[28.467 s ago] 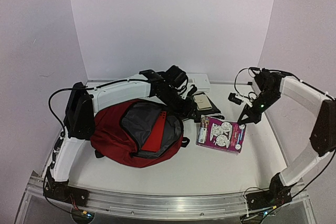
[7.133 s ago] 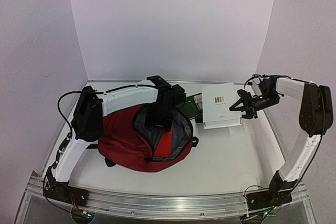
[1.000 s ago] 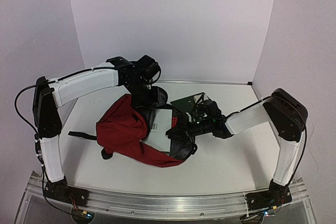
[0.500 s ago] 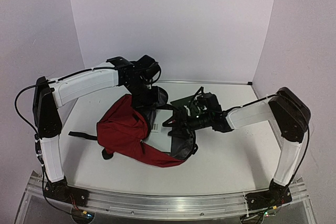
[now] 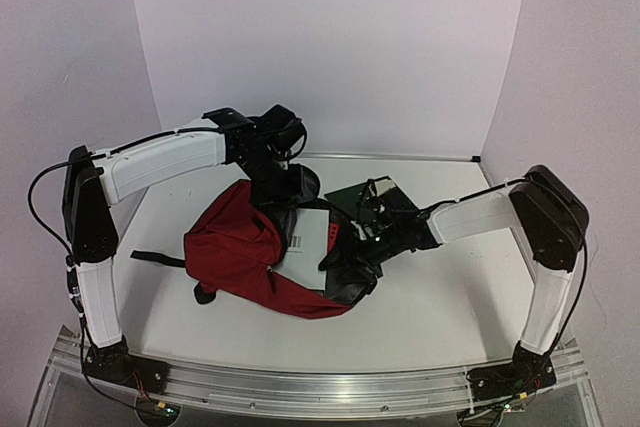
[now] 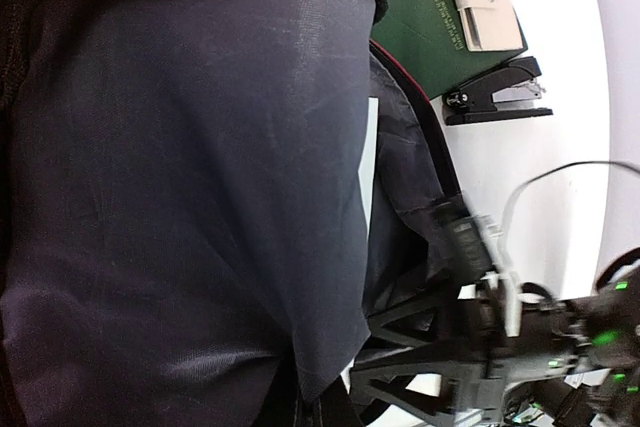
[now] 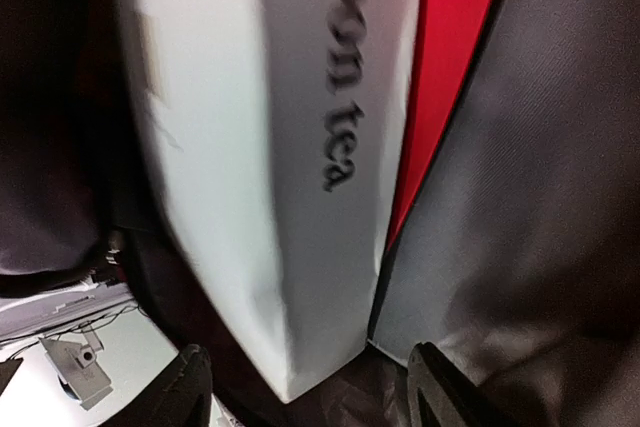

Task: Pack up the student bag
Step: Place the book in the student bag, then move the stationery to the center of the board.

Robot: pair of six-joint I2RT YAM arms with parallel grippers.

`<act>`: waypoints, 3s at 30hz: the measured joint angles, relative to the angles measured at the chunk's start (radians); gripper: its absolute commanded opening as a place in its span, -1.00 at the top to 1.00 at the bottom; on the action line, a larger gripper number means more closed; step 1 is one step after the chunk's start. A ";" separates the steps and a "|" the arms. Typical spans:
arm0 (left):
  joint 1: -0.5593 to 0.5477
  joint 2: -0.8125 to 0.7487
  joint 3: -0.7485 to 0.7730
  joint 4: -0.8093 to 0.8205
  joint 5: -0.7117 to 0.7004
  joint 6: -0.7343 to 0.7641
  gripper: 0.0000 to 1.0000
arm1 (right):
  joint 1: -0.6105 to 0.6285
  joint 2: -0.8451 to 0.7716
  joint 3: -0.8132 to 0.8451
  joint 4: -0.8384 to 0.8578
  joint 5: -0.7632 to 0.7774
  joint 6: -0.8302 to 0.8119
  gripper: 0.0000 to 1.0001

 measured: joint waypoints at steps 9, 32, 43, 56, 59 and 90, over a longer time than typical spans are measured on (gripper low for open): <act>0.000 -0.015 -0.055 0.033 -0.002 -0.028 0.99 | 0.048 0.170 0.130 0.219 -0.056 0.192 -0.29; 0.026 -0.092 -0.190 0.094 -0.003 -0.084 0.99 | -0.014 -0.048 -0.025 0.031 -0.038 -0.066 -0.96; 0.066 -0.087 -0.196 0.113 0.114 -0.018 0.72 | -0.328 -0.118 0.167 -0.147 -0.075 -0.291 -0.97; 0.065 -0.129 -0.343 0.054 0.204 0.093 -0.10 | -0.582 0.052 0.576 -0.518 0.041 -0.647 -0.97; 0.065 -0.127 -0.288 0.053 0.256 0.146 -0.39 | -0.596 0.151 0.659 -0.580 0.049 -0.690 -0.96; 0.098 0.522 0.555 0.085 0.136 0.342 -0.93 | -0.626 0.363 0.629 -0.646 0.081 -0.953 -0.48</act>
